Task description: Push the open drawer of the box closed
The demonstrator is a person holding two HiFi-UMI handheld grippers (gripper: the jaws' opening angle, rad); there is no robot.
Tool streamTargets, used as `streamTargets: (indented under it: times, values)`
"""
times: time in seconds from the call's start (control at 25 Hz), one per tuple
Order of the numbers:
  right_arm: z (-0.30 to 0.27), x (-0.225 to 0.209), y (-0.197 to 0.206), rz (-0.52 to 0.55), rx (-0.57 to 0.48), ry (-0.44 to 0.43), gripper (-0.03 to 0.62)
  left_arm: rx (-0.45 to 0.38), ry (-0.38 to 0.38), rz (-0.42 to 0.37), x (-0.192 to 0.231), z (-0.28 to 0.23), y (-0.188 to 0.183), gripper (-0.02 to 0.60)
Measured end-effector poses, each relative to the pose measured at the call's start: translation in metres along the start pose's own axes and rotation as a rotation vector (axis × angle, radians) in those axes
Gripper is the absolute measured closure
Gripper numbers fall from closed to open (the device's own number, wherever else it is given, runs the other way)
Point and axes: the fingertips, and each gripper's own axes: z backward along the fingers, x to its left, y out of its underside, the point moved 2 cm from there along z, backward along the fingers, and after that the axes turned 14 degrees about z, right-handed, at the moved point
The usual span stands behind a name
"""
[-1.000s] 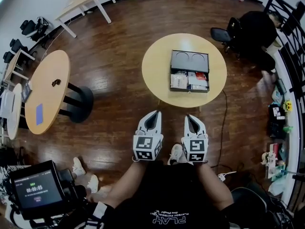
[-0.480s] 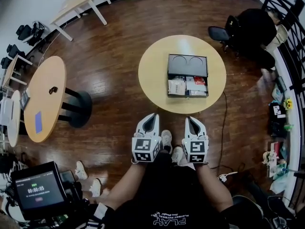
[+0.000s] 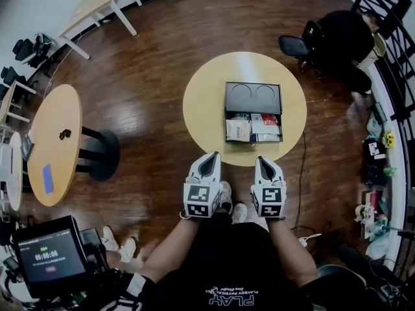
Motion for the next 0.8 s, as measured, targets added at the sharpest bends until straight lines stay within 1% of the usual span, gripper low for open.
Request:
streamTargets:
  times: [0.12,0.28,0.36,0.48,0.6,0.8]
  values:
    - [-0.006,0.000,0.010,-0.004,0.023,0.000,0.589,0.011,0.019,-0.009,-0.004,-0.007,-0.001,0.584]
    - [-0.020,-0.004,0.023,0.000,0.099,0.027,0.589,0.042,0.060,0.023,-0.007,-0.016,0.007,0.584]
    - [-0.027,-0.008,0.031,-0.016,0.133,0.041,0.589,0.064,0.073,0.039,-0.009,-0.020,0.012,0.584]
    - [-0.036,-0.010,0.036,-0.030,0.162,0.039,0.589,0.084,0.066,0.034,-0.004,-0.025,0.017,0.584]
    - [-0.046,-0.009,0.043,-0.029,0.188,0.030,0.589,0.068,0.054,0.019,0.008,-0.030,0.021,0.584]
    - [-0.067,-0.008,0.060,-0.021,0.248,0.028,0.589,0.072,0.031,0.025,0.027,-0.038,0.024,0.584]
